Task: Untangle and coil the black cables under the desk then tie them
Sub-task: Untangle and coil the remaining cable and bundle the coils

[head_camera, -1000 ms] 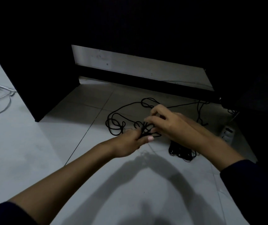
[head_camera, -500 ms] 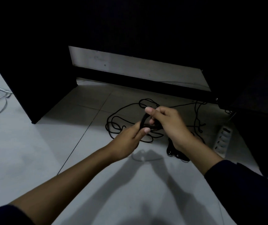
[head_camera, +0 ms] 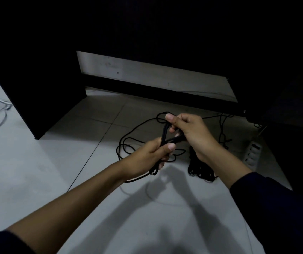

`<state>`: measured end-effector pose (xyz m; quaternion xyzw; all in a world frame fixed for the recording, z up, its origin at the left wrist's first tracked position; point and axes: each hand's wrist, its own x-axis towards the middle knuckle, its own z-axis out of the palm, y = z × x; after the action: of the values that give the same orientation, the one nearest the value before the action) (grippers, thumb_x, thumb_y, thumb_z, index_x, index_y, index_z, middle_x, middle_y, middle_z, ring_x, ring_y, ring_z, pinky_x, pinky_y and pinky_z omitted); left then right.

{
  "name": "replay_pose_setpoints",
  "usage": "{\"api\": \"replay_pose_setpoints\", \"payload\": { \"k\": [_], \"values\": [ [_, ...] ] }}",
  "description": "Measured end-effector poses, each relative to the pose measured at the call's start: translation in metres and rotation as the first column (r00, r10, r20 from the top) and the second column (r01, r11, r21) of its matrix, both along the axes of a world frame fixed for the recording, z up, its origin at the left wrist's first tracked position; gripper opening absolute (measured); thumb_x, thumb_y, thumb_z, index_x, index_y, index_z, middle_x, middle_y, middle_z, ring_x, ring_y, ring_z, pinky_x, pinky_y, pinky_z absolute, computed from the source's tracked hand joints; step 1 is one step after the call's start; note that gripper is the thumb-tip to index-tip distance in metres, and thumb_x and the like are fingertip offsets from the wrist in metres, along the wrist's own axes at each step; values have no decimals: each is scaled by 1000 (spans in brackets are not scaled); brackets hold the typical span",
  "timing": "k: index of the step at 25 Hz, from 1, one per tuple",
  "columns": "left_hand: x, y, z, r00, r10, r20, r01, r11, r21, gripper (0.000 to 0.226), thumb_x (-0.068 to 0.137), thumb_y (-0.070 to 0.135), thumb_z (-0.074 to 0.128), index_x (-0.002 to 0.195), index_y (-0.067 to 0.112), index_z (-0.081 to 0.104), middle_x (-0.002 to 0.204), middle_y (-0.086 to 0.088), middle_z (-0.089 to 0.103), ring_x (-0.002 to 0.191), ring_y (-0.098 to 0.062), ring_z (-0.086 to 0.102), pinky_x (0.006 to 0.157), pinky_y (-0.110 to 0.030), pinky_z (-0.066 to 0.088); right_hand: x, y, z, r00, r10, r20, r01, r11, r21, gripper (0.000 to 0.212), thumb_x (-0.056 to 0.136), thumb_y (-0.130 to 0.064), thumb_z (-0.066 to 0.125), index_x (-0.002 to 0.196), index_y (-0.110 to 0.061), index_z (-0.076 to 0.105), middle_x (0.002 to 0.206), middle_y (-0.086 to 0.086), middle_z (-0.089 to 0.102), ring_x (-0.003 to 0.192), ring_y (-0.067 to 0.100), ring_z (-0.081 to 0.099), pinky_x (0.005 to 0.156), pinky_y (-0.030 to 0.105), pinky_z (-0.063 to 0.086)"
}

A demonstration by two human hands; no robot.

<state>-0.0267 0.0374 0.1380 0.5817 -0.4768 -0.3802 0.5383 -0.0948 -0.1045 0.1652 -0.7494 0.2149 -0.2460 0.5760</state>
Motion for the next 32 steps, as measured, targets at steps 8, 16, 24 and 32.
{"api": "replay_pose_setpoints", "payload": {
  "k": [8, 16, 24, 32],
  "values": [
    [3, -7, 4, 939, 278, -202, -292, 955, -44, 26, 102, 30, 40, 86, 11, 46, 58, 3, 44, 50, -10, 46, 53, -24, 44, -16, 49, -49, 926, 361, -110, -258, 818, 514, 79, 78, -82, 23, 113, -18, 54, 95, 22, 68, 88, 26, 70, 91, 41, 53],
    [17, 1, 8, 917, 383, -110, -385, 923, 6, 24, 103, 29, 38, 88, 11, 45, 63, 5, 42, 46, -6, 36, 47, -19, 34, -35, 29, -64, 844, 437, -309, -429, 898, 99, 30, 86, -45, 63, 74, -18, 62, 62, -5, 53, 61, 10, 49, 63, 31, 41],
    [29, 9, 7, 934, 341, 110, -354, 927, 124, 16, 102, 30, 40, 99, 18, 51, 84, -4, 64, 65, -11, 55, 62, -22, 47, -46, 2, -35, 912, 278, -302, -367, 882, -296, 12, 97, -32, 53, 89, -27, 60, 70, -9, 55, 62, 2, 53, 61, 16, 46],
    [9, 4, 4, 981, 182, 74, -191, 970, 150, 35, 102, 37, 33, 98, 6, 49, 66, -1, 41, 51, -6, 44, 57, -24, 49, -30, 5, -7, 980, 120, -156, -196, 536, -821, 22, 87, -32, 67, 86, -13, 56, 78, -6, 55, 69, 11, 52, 60, 21, 42]
  ]
}}
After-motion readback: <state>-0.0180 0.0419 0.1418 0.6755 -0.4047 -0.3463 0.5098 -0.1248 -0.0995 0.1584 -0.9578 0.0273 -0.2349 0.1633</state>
